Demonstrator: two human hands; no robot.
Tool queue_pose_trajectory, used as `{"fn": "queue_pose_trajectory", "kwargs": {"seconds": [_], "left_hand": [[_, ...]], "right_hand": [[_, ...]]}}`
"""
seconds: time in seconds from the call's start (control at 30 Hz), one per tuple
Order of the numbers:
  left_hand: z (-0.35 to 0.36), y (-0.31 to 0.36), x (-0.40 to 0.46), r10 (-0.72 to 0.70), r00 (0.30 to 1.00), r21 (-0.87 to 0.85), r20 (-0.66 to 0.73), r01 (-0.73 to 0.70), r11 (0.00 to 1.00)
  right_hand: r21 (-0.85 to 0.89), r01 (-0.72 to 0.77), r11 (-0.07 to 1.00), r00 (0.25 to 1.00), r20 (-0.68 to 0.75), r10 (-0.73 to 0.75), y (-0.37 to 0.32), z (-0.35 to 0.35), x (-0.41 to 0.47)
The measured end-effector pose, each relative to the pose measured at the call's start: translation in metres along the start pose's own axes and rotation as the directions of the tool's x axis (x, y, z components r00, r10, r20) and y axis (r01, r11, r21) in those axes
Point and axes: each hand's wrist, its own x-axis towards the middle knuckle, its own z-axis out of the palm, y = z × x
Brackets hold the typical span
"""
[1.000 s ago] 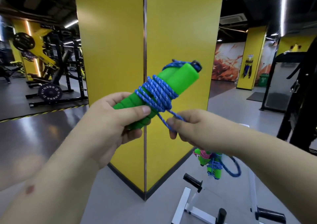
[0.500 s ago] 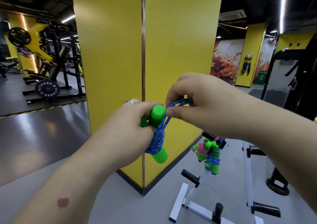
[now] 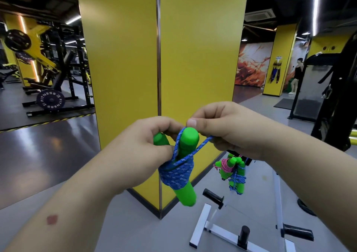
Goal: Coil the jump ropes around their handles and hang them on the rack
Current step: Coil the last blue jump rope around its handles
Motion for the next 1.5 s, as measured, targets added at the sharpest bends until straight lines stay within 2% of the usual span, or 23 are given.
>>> {"fn": "queue_pose_trajectory", "kwargs": {"seconds": [0.1, 0.17, 0.27, 0.4, 0.5, 0.6, 0.77, 0.87, 0.93, 1.03, 1.1, 1.17, 1.27, 1.33, 1.4, 1.5], "left_hand": [[0.006, -0.005, 0.005, -0.068, 0.998, -0.296, 0.009, 0.068, 0.953], [0.010, -0.004, 0.010, -0.113, 0.994, -0.428, -0.004, 0.101, 0.898], [0.016, 0.002, 0.016, -0.143, 0.987, -0.602, -0.074, 0.070, 0.796], [0.027, 0.011, 0.019, -0.149, 0.970, -0.743, -0.194, -0.046, 0.668], [0.034, 0.012, 0.020, -0.143, 0.977, -0.801, -0.161, -0.044, 0.597], [0.034, 0.009, 0.019, -0.151, 0.974, -0.809, -0.171, -0.052, 0.585], [0.019, 0.006, 0.014, -0.127, 0.988, -0.877, -0.089, -0.017, 0.480], [0.016, 0.005, 0.013, -0.115, 0.992, -0.901, -0.055, 0.000, 0.434], [0.017, 0.006, 0.013, -0.123, 0.991, -0.903, -0.057, 0.001, 0.429], [0.018, 0.006, 0.016, -0.145, 0.983, -0.895, -0.111, -0.036, 0.444], [0.017, 0.005, 0.019, -0.155, 0.977, -0.886, -0.148, -0.061, 0.459], [0.018, 0.002, 0.021, -0.155, 0.975, -0.881, -0.161, -0.071, 0.468], [0.024, -0.006, 0.025, -0.167, 0.977, -0.887, -0.134, -0.043, 0.459], [0.029, -0.015, 0.028, -0.189, 0.977, -0.901, -0.103, -0.011, 0.434], [0.034, -0.027, 0.033, -0.217, 0.973, -0.915, -0.079, 0.016, 0.404], [0.044, -0.045, 0.043, -0.266, 0.961, -0.921, -0.073, 0.038, 0.388]], "right_hand": [[-0.051, 0.026, 0.998, 0.994, -0.108, -0.031, 0.004, 0.003, 0.004], [-0.210, 0.083, 0.974, 0.962, -0.238, -0.133, 0.003, 0.007, 0.009], [-0.353, 0.161, 0.922, 0.901, -0.329, -0.284, 0.001, 0.014, 0.016], [-0.461, 0.194, 0.866, 0.820, -0.408, -0.402, 0.000, 0.016, 0.020], [-0.591, 0.196, 0.783, 0.736, -0.438, -0.515, 0.004, 0.016, 0.021], [-0.692, 0.259, 0.674, 0.659, -0.383, -0.647, 0.007, 0.015, 0.017], [-0.772, 0.377, 0.512, 0.630, -0.192, -0.753, 0.012, 0.003, 0.004], [-0.825, 0.424, 0.375, 0.578, -0.073, -0.813, 0.014, -0.001, 0.000], [-0.807, 0.436, 0.399, 0.594, -0.075, -0.801, 0.014, -0.002, -0.003], [-0.684, 0.413, 0.601, 0.712, -0.169, -0.681, 0.010, -0.002, -0.008], [-0.620, 0.416, 0.665, 0.768, -0.151, -0.622, 0.011, -0.004, -0.011], [-0.674, 0.459, 0.579, 0.754, -0.049, -0.655, 0.015, -0.007, -0.010], [-0.844, 0.468, 0.264, 0.666, 0.141, -0.732, 0.022, -0.014, -0.005], [-0.883, 0.461, 0.084, 0.624, 0.255, -0.738, 0.026, -0.020, -0.001], [-0.893, 0.449, -0.037, 0.636, 0.348, -0.689, 0.029, -0.026, 0.004], [-0.902, 0.395, -0.173, 0.697, 0.417, -0.583, 0.041, -0.037, 0.012]]}}
